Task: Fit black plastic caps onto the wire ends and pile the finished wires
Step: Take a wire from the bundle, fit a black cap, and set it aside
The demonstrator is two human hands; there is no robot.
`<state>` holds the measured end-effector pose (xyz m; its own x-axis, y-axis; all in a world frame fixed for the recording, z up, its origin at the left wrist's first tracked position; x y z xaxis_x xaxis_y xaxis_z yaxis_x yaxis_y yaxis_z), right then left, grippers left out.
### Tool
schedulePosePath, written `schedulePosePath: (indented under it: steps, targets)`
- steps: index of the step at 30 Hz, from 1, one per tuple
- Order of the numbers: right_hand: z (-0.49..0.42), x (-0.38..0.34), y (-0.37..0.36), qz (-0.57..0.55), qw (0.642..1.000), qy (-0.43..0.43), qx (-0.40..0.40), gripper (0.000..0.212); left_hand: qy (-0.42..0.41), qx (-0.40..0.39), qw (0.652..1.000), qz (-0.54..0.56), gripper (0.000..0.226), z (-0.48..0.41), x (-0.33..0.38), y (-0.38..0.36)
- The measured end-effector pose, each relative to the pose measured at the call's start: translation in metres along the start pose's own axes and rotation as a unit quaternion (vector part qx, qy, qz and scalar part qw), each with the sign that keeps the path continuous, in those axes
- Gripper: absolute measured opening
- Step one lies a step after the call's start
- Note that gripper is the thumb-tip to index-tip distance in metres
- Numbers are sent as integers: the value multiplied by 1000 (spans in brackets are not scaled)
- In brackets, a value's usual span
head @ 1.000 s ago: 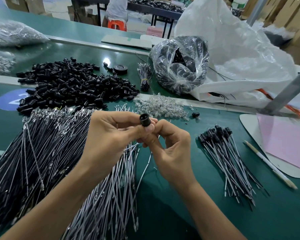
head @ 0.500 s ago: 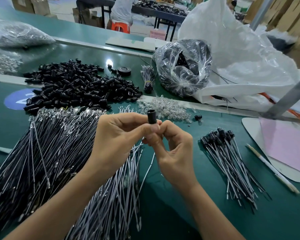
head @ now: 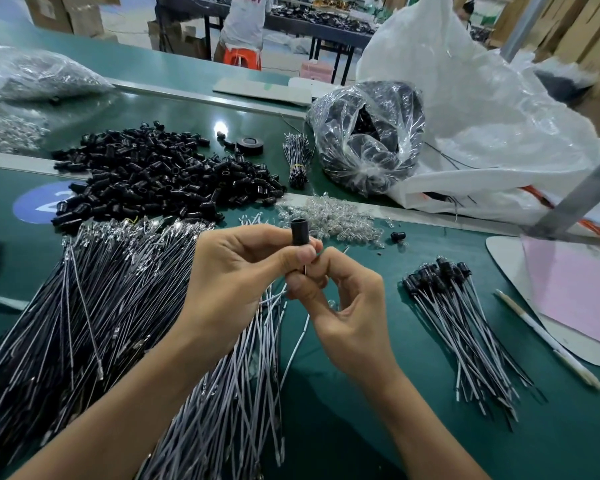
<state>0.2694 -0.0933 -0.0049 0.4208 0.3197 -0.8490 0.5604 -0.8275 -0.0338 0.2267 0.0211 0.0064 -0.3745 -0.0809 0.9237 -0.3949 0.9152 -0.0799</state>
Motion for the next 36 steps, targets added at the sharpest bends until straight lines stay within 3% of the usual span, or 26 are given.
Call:
schedulePosePath:
  steps: [3,7,10,13,16,19,22,26,29,32,36]
  targets:
    - [1,2,0,10,1000,-10,-7,26,37,-3,999,2,15,1,-8,-2]
    - [2,10,-1,43,998,-41,-5,19,145,-4,988,56,27,7,-33,-6]
    - [-8,14,2,82,993,-80,-34,17,193,35,974,110,27,3,-43,2]
    - [-33,21,47,166,978,-115,45,21,193,51,971,133,26,-1,-43,10]
    - [-62,42,93,329,924,-189,50,26,191,18,974,120,24,0,-42,6]
    - [-74,74,125,502,822,-271,3,24,175,-6,979,100,31,-2,-37,3]
    - [-74,90,130,554,785,-277,-19,19,151,-23,986,72,33,-3,-32,2]
    - [-79,88,126,572,789,-225,-12,15,138,-27,989,52,27,-3,-28,1]
    - [-80,85,123,570,796,-201,-27,24,142,-21,987,65,29,-2,-28,1]
    - [-79,62,113,493,858,-141,-17,27,138,-16,989,46,25,-3,-28,2]
    - [-59,35,93,205,968,-138,34,17,128,-31,991,-29,24,-3,-32,-1]
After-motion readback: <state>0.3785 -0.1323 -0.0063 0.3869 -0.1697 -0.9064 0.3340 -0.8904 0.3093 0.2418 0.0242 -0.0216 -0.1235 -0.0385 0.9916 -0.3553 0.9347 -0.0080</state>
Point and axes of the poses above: each hand's wrist, its own z-axis away from the middle knuckle, its own y-axis out of the back of the hand, x = y × z, the point moved 10 cm from there along -z, towards the middle knuckle, and after that the axes turned 13 degrees about -z, right-handed, at the moved point
